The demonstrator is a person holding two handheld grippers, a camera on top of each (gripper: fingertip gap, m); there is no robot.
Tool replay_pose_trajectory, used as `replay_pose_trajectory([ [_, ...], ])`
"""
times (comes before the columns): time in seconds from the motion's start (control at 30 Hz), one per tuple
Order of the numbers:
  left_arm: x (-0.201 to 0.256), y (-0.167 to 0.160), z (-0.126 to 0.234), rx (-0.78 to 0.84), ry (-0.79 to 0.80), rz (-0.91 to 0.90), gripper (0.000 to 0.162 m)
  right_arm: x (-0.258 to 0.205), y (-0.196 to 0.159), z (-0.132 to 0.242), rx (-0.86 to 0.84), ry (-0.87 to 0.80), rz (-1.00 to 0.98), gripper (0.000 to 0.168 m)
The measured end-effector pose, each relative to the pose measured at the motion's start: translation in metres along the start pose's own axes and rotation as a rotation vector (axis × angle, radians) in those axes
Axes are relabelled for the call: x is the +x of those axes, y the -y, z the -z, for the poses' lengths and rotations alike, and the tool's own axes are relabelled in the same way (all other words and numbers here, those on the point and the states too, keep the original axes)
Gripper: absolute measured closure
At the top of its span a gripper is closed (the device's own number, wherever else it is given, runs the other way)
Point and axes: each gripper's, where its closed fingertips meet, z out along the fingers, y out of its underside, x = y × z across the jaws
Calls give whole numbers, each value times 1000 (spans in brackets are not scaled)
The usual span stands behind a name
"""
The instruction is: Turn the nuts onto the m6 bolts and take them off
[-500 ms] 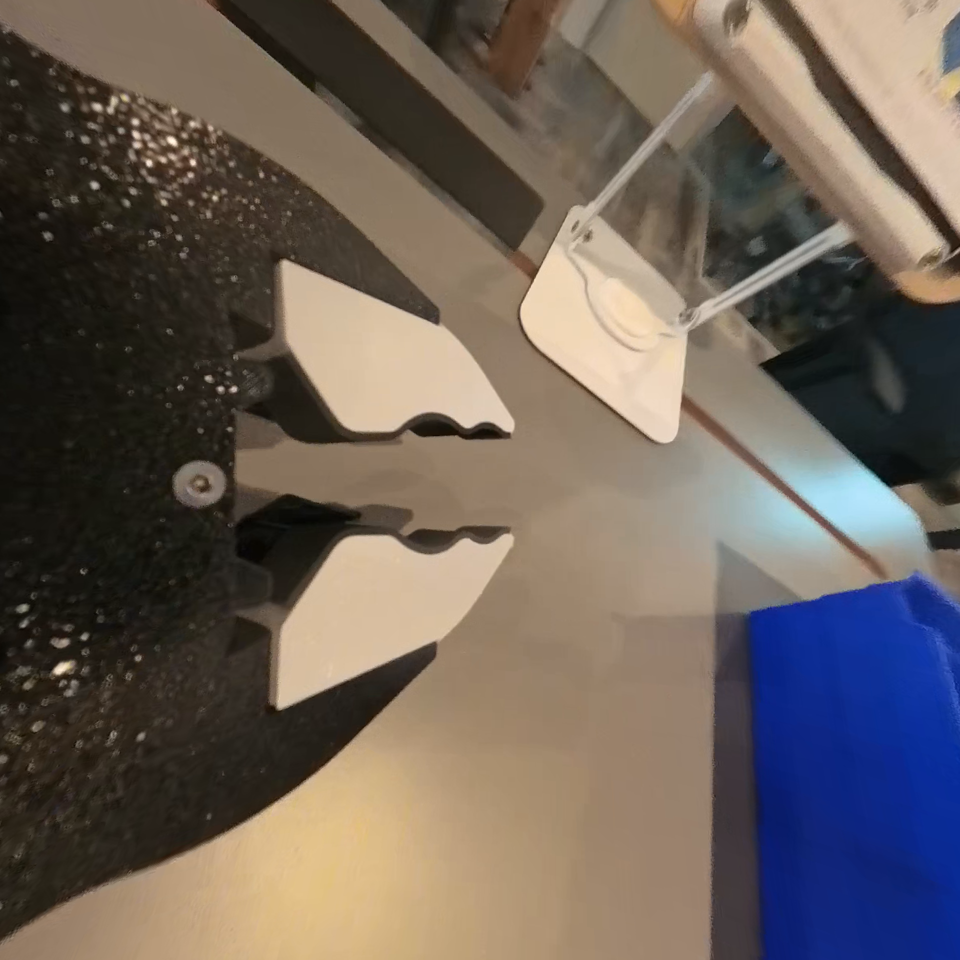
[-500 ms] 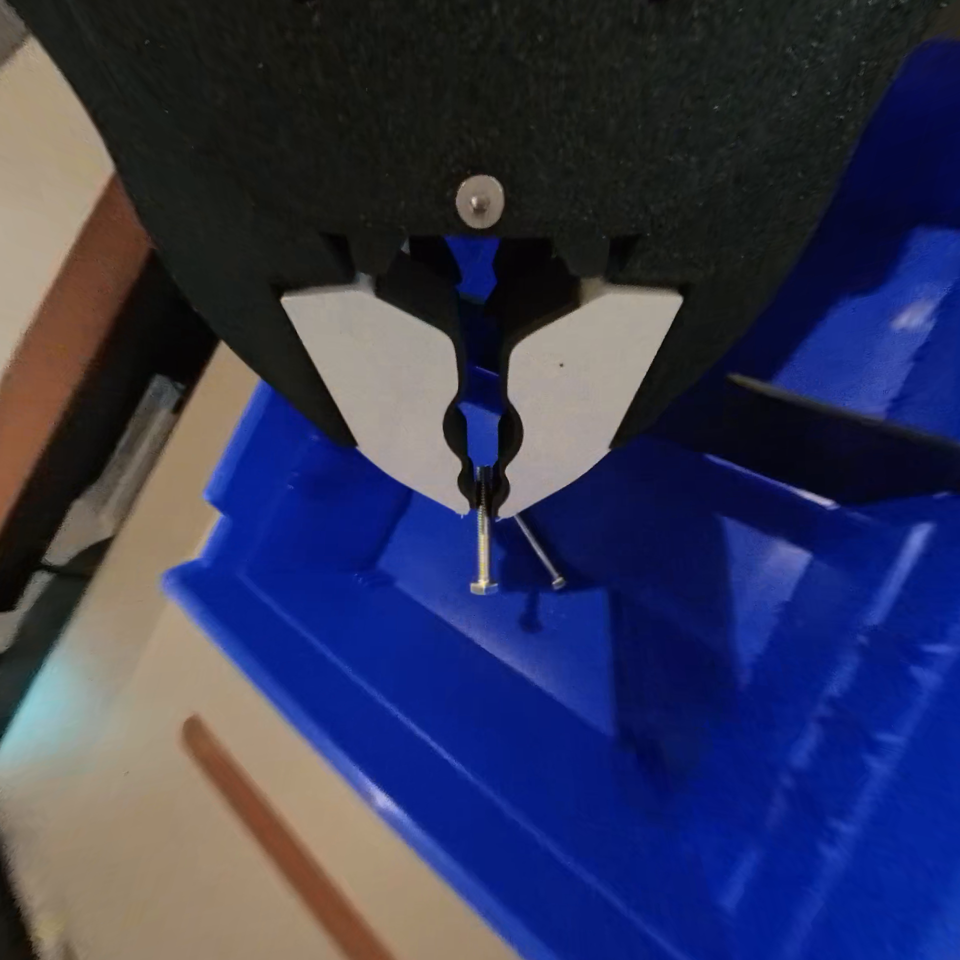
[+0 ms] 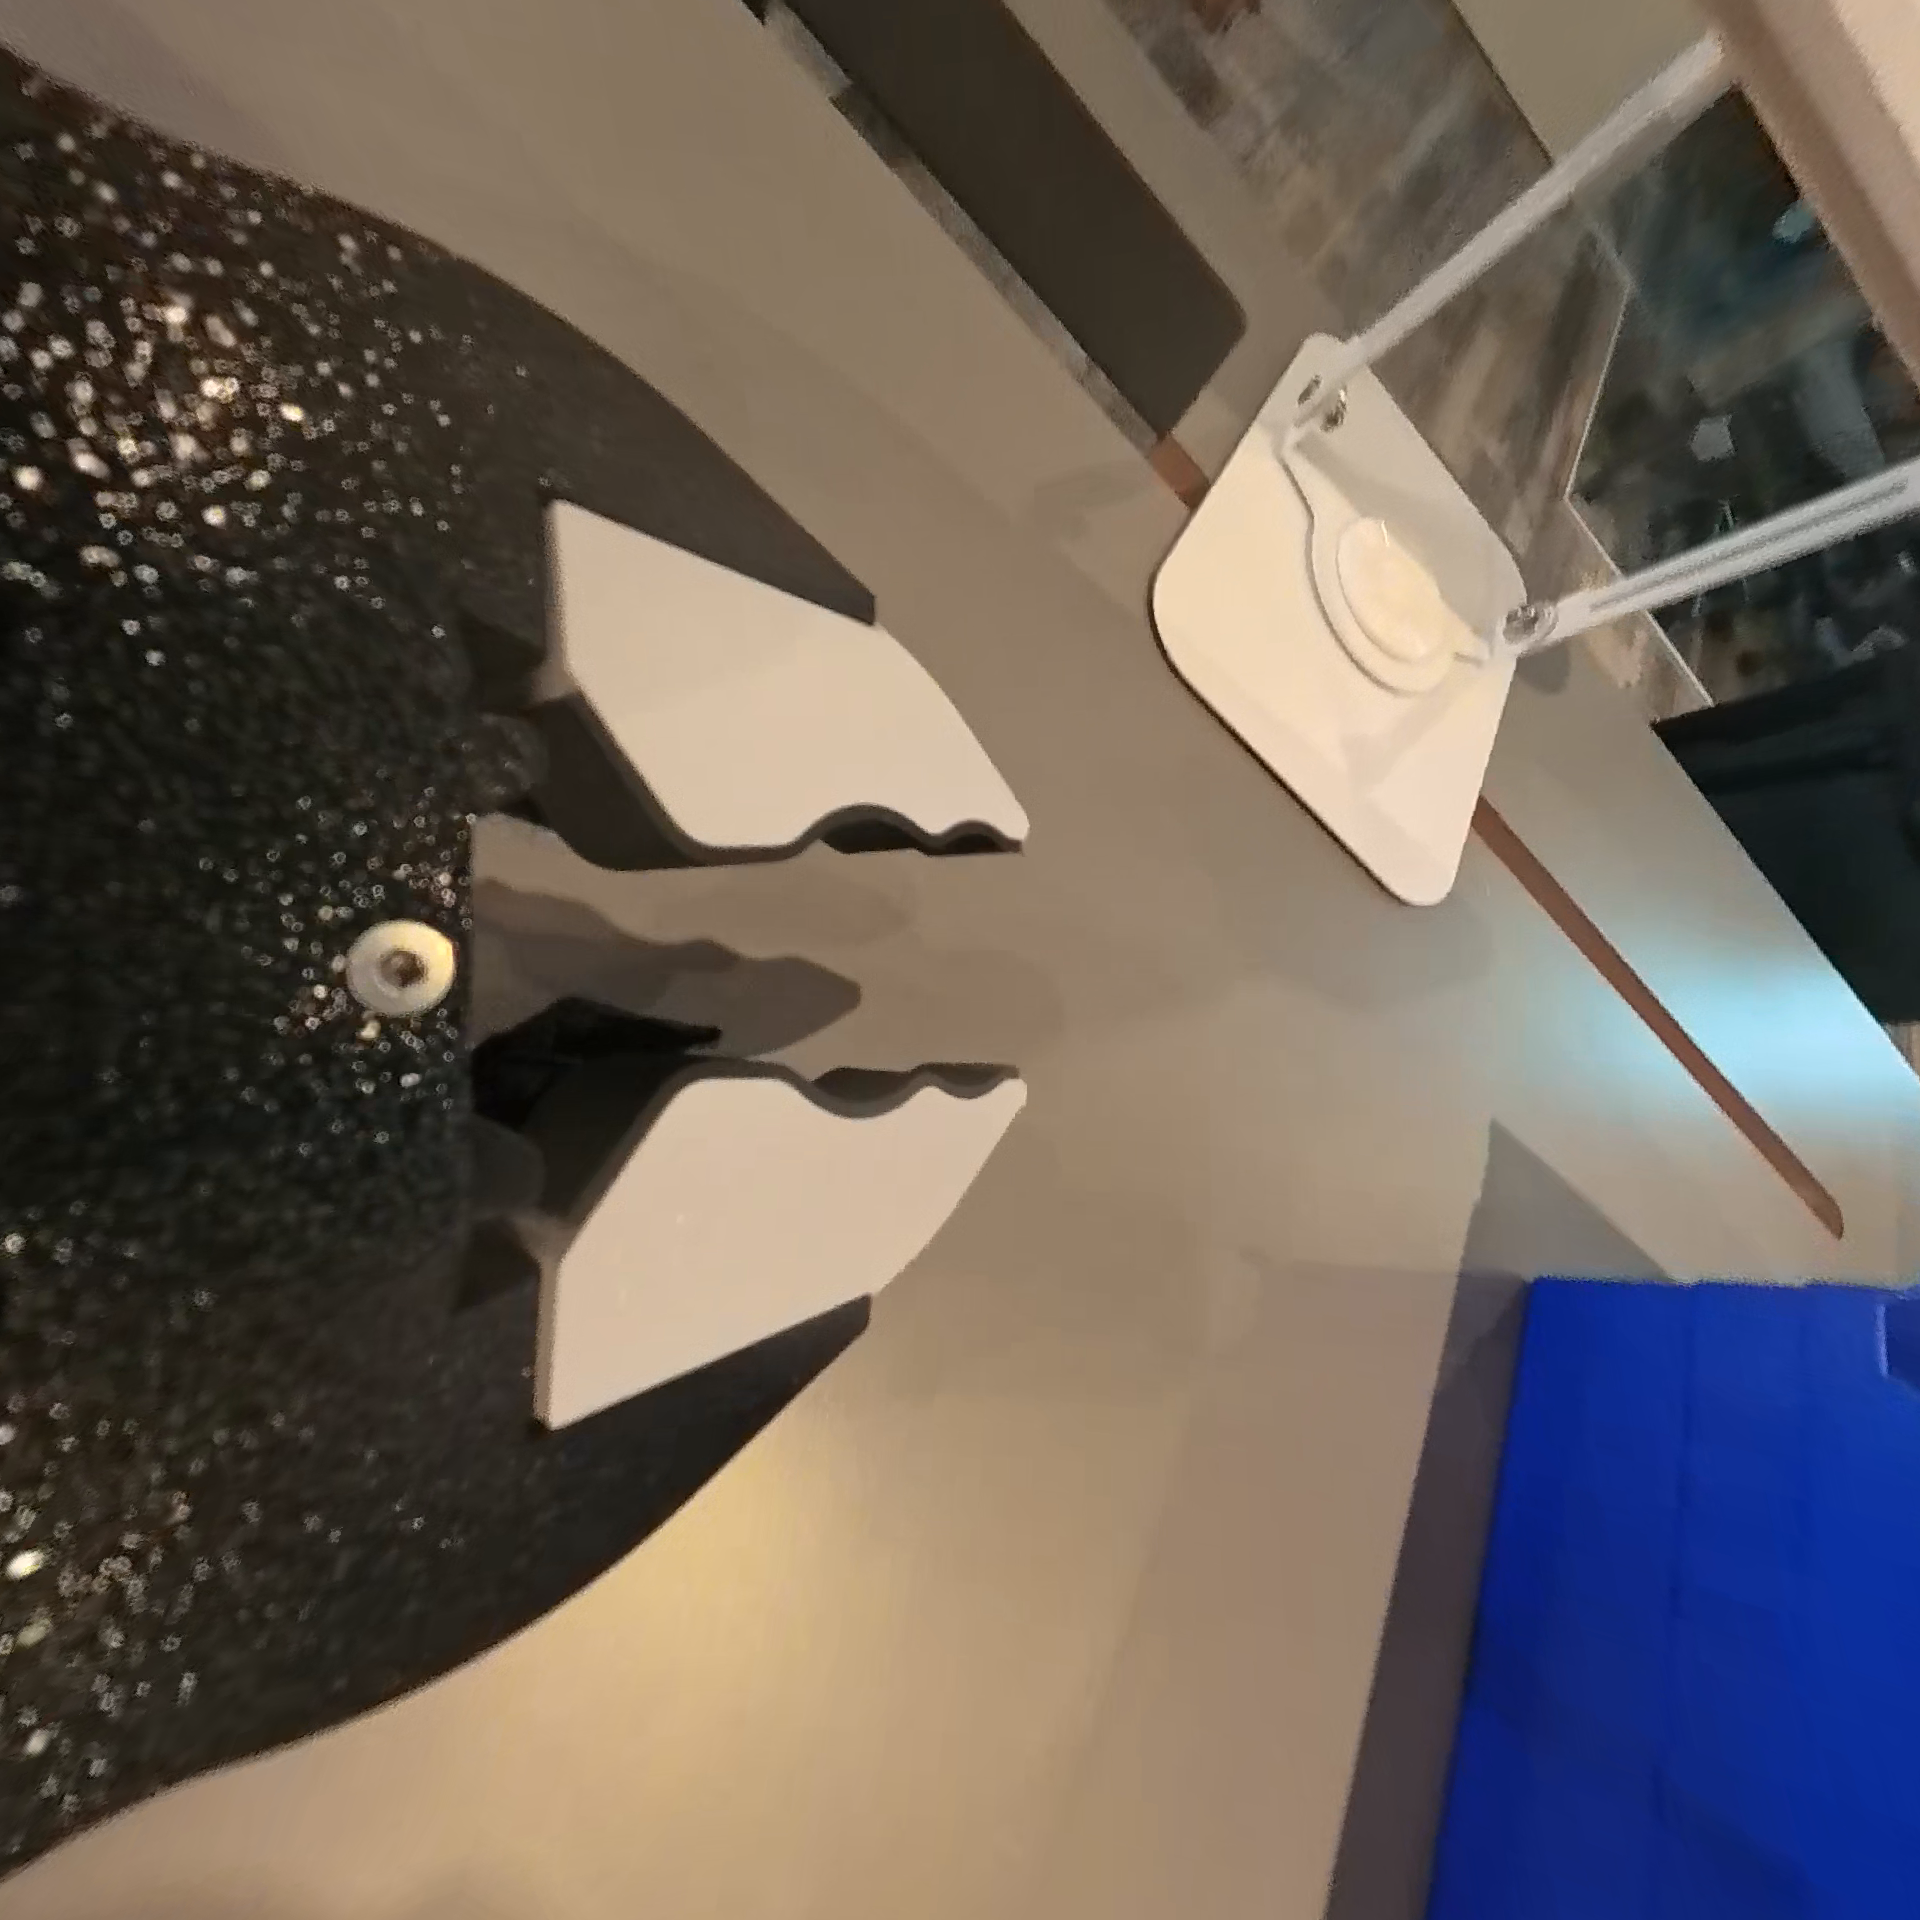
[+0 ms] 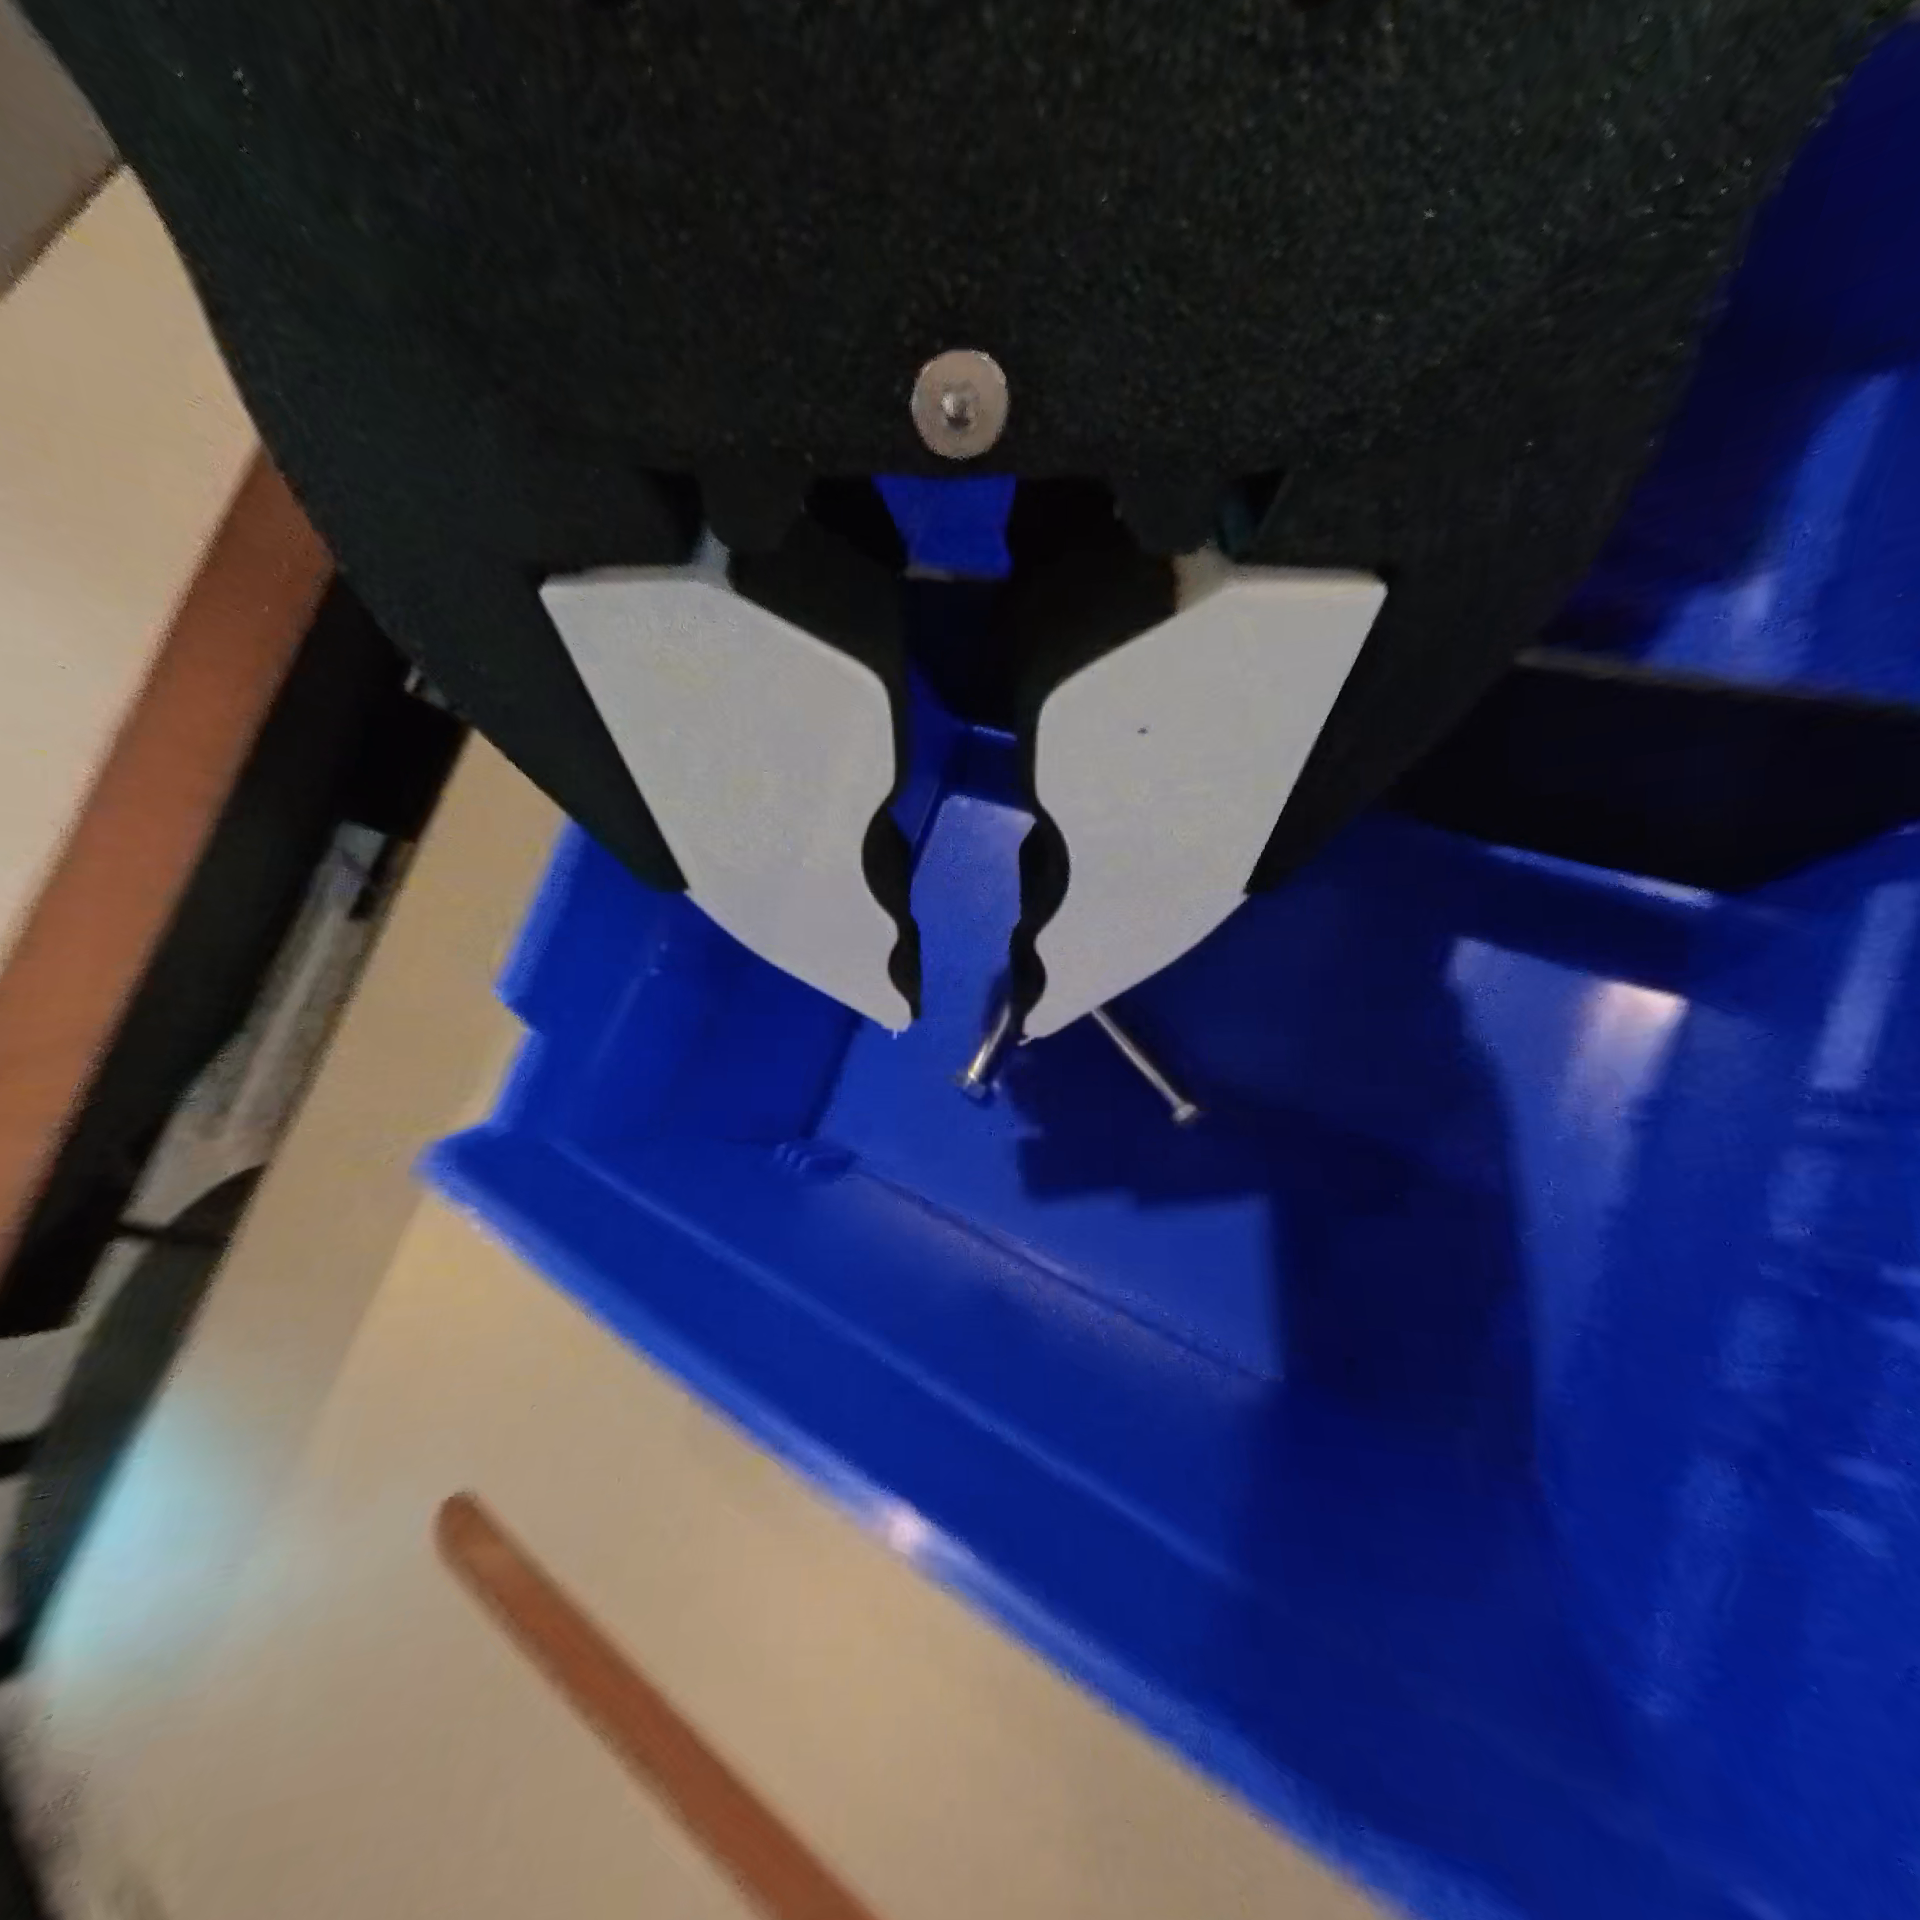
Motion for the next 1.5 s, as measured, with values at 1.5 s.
replay_pose_trajectory([
  [1.5, -62, -131, 351, -449, 294, -233, 162, -300, 112, 102, 1244, 69, 66, 168],
])
